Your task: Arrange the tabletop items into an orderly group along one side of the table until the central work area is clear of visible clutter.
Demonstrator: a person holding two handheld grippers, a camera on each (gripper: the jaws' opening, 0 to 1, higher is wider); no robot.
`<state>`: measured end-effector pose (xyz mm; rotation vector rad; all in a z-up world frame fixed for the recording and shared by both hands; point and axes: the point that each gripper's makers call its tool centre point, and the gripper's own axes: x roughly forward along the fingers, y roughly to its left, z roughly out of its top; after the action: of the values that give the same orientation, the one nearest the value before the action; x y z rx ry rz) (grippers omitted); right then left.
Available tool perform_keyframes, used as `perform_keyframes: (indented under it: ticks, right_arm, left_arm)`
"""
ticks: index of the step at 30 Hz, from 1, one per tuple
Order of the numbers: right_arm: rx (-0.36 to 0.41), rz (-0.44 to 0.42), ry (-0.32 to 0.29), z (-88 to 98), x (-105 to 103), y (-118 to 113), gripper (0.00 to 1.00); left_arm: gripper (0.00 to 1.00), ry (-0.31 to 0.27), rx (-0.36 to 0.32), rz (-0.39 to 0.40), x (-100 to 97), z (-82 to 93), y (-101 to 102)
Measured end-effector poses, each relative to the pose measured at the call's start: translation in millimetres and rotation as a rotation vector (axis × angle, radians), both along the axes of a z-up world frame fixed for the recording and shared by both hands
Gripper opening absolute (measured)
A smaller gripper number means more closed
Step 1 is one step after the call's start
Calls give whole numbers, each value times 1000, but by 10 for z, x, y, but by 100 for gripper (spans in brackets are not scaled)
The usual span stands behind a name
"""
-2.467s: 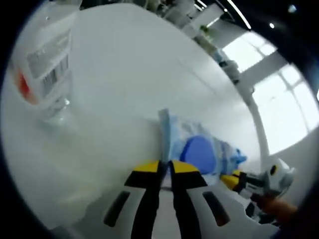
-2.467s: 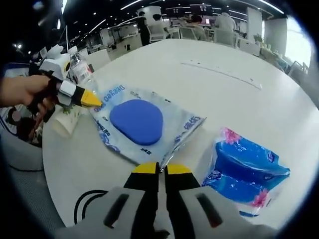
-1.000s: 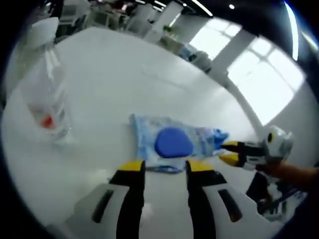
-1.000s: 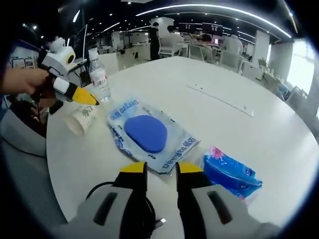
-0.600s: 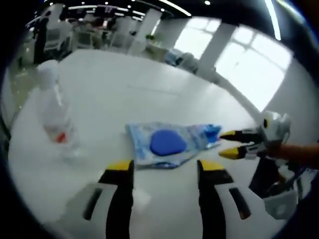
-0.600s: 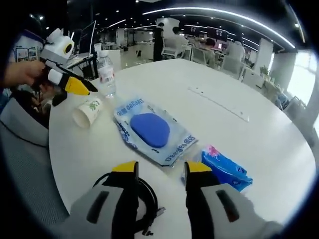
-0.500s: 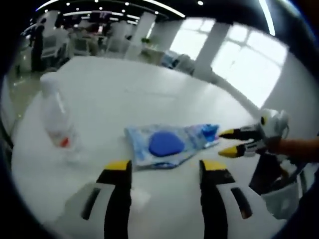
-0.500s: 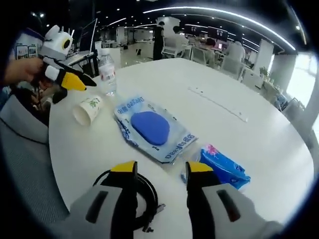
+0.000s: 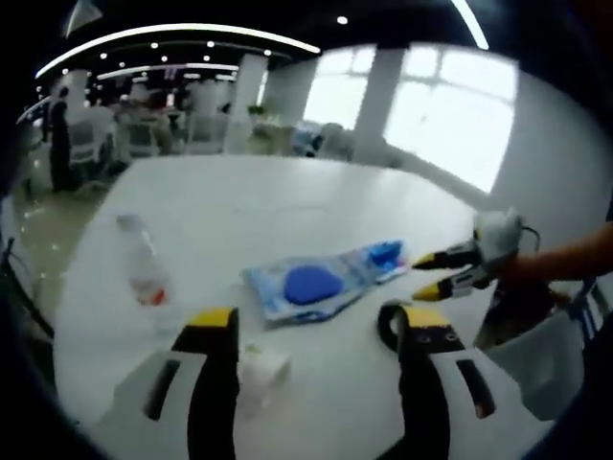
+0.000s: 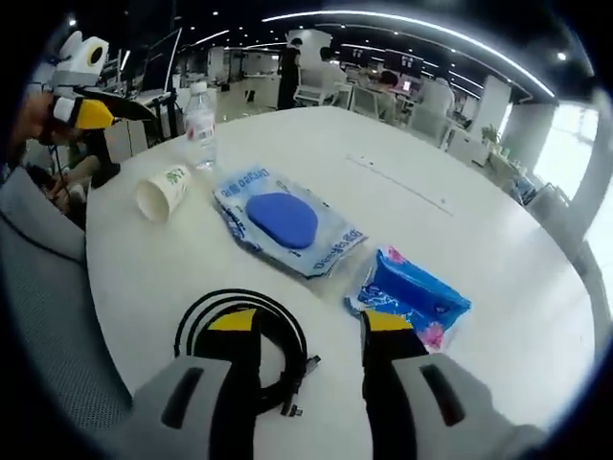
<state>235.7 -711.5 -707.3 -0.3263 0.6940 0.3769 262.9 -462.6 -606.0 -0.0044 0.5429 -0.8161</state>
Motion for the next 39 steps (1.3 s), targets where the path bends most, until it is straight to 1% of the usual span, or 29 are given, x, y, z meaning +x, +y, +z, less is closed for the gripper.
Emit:
perform_keyframes:
  ticks: [4, 5, 7, 10, 11, 12, 14, 15, 17, 20, 24, 27, 28, 29, 32, 34, 35, 37, 38, 39]
  right_arm:
    - [0, -20, 3, -53, -54, -53, 41]
    - [11, -34, 5, -83, -93, -66, 41]
    - [22, -47, 9, -121, -127, -83, 41]
    - [22, -64, 10, -172, -151, -113, 41]
    - [20, -69, 4, -182, -159, -126, 41]
    - [26, -73, 1, -188, -160, -130, 41]
    - [44, -89, 11, -213, -184, -118, 41]
    - [47, -90, 17, -230, -197, -112, 41]
    - [26, -87, 14, -268, -222, -101, 42]
    - [38, -92, 11, -287, -234, -74, 41]
    - [40, -97, 21, -333, -259, -49, 39]
    - [45, -108, 29, -354, -268, -51, 35]
    - [49, -116, 30, -359, -267, -57, 34]
    - [68, -140, 36, -370, -271, -64, 33]
    - [89, -171, 44, -387, -273, -75, 31]
    - [106, -196, 49, -408, -270, -75, 29]
    - [110, -200, 50, -412, -271, -73, 28]
    - [108, -205, 52, -434, -268, -53, 27]
    - [108, -205, 51, -441, -266, -45, 27]
    - [104, -204, 53, -454, -263, -25, 26]
  left_arm:
    - [67, -18, 7, -7, -104, 46, 90]
    - [68, -41, 28, -21, -187, 70, 157]
    - [70, -57, 41, -21, -268, 90, 233]
    - [74, -86, 44, -38, -387, 110, 329]
    - [76, -108, 41, -52, -439, 120, 363]
    - [78, -105, 43, -47, -475, 111, 398]
    - [81, -101, 18, -34, -542, 120, 477]
    - [83, -90, 11, -28, -569, 112, 509]
    - [85, -85, 17, -14, -623, 93, 590]
    - [88, -102, 47, 1, -699, 88, 696]
    - [90, -117, 59, 9, -766, 77, 749]
    - [93, -127, 83, 4, -819, 25, 771]
    - [93, -138, 92, 5, -831, 11, 781]
    - [94, -142, 98, 3, -869, -22, 782]
    - [96, -131, 111, 3, -927, -105, 786]
    - [97, -124, 102, 2, -977, -162, 763]
    - [97, -123, 104, 1, -985, -171, 759]
    - [97, -161, 127, -3, -977, -142, 762]
    - [98, -162, 125, -2, -973, -135, 763]
    - [99, -162, 104, 1, -969, -117, 747]
